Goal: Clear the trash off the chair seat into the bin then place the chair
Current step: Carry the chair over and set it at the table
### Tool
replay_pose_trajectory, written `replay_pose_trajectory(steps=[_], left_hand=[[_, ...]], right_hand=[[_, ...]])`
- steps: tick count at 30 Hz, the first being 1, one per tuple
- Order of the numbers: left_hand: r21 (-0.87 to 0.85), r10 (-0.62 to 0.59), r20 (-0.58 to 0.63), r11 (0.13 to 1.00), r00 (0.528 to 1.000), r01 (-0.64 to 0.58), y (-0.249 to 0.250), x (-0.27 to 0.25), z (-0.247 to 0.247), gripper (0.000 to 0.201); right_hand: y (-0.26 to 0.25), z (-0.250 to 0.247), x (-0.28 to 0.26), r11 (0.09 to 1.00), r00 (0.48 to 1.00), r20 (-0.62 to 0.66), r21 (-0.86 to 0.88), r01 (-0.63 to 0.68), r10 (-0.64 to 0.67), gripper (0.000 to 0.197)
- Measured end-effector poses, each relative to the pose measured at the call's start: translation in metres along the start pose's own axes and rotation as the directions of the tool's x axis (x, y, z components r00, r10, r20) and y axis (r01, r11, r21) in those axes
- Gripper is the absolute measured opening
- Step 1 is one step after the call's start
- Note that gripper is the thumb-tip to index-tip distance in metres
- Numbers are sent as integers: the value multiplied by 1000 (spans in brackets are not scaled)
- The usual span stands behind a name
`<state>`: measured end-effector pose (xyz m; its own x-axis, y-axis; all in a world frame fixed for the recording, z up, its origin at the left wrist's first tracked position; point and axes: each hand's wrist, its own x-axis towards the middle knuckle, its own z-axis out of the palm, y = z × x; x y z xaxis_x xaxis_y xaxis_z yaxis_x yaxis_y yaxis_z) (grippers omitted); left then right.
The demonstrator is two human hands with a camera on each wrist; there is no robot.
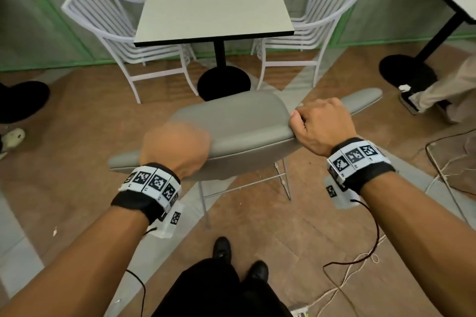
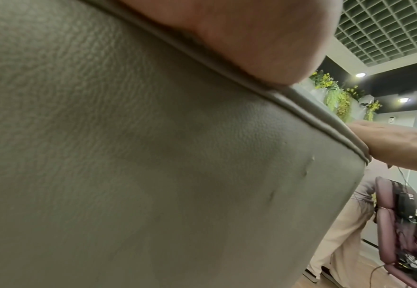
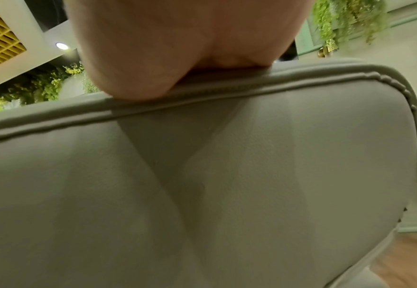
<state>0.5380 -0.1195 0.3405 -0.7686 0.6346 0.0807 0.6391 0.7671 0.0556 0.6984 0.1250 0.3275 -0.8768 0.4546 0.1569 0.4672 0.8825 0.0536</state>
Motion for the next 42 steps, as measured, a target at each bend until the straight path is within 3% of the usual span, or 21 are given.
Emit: replay_pose_trajectory(steps=[8,17,21,27,35,42], left_hand=[[-20,27,-2,999,1000,-27,-7,5,0,45],[26,47,-52,999,998,-46,-61,28,2,42],[15,-11,-112,1000,994,13,-83,37,8,40],[-17,-74,-224,997,972,72,-69,30,23,34],[-51,-85,-297,996,951,73,-80,73,28,31],[-47,-64,-306,998,950,52,-92,140,34,34]], right_hand=[[-4,2,5,1000,999,-36,-19,1,-1,46],[-47,0,9,999,998,-56,-11,38,-39,63],[-69,-1,11,999,998,-51,12,34,-33,63],[-68,3,21,999,995,-97,41,-29,33,52],[-69,11,61,998,992,-114,10,-58,59,50],[-67,21,124,997,986,-147,-22,-78,74,50]])
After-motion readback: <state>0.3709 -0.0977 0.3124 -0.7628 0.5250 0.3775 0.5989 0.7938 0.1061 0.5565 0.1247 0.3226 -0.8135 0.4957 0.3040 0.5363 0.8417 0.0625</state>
